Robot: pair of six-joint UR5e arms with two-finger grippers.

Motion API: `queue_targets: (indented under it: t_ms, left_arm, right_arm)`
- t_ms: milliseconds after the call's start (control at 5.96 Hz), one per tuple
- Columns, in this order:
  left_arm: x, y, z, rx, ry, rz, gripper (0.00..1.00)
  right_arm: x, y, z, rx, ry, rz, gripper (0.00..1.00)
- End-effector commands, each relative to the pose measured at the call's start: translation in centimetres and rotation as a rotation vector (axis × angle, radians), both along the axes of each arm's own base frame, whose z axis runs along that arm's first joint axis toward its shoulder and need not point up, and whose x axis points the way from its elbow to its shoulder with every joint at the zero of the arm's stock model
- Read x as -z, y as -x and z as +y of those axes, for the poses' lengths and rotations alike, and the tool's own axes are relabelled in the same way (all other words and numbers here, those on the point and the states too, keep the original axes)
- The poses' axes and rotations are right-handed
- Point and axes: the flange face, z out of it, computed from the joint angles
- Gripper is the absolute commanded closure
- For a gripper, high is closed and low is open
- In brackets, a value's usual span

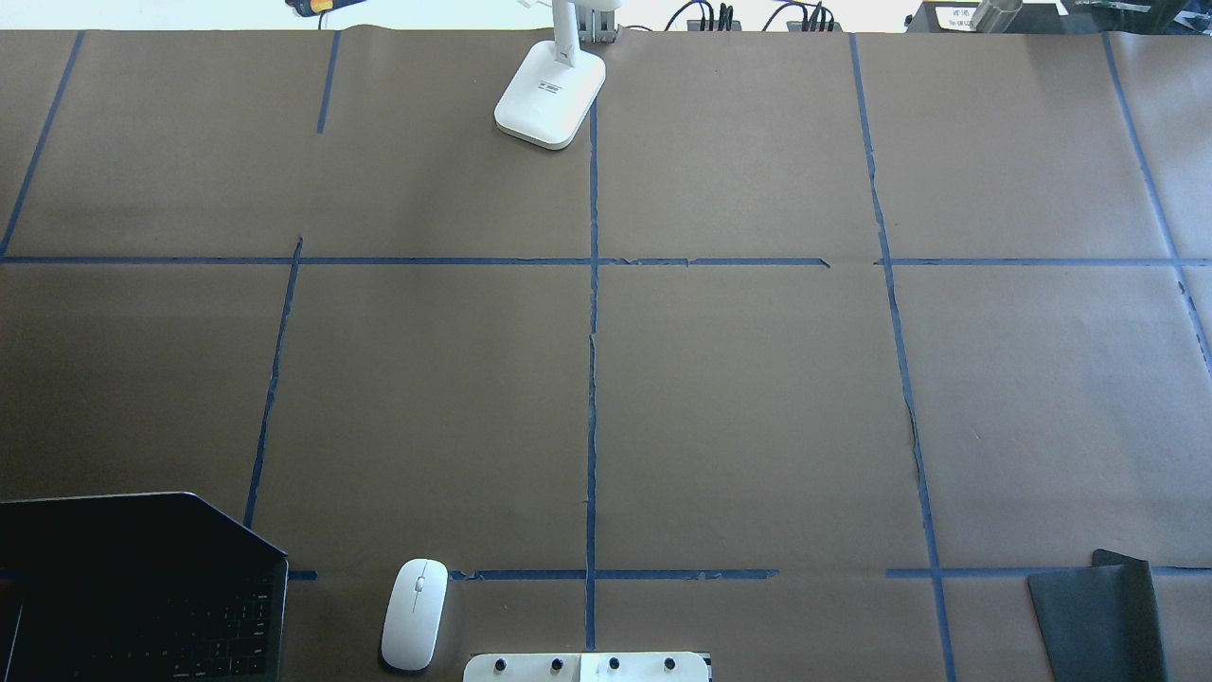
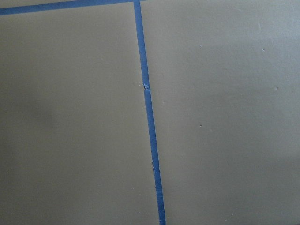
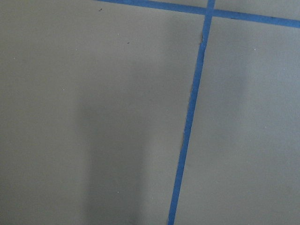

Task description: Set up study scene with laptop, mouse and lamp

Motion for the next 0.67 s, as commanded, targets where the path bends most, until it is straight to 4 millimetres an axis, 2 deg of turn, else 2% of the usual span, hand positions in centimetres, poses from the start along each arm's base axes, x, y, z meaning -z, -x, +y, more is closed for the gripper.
queue_targets:
  t_ms: [0,336,503]
  left_arm:
    - [-0.2,0.0,0.2,-0.001,0.004,-0.002,0.00]
    - [0.0,0.0,0.1,-0.001,0.001,-0.002,0.00]
    - [1.0,-0.2,-1.1,-0.001,-0.025,0.003,0.00]
  right_arm:
    - [0.1,0.0,0.0,0.000,-0.003,0.000,0.00]
    - [0.1,-0.1,0.0,-0.001,-0.002,0.000,0.00]
    - [0.1,-0.1,0.0,-0.001,-0.003,0.000,0.00]
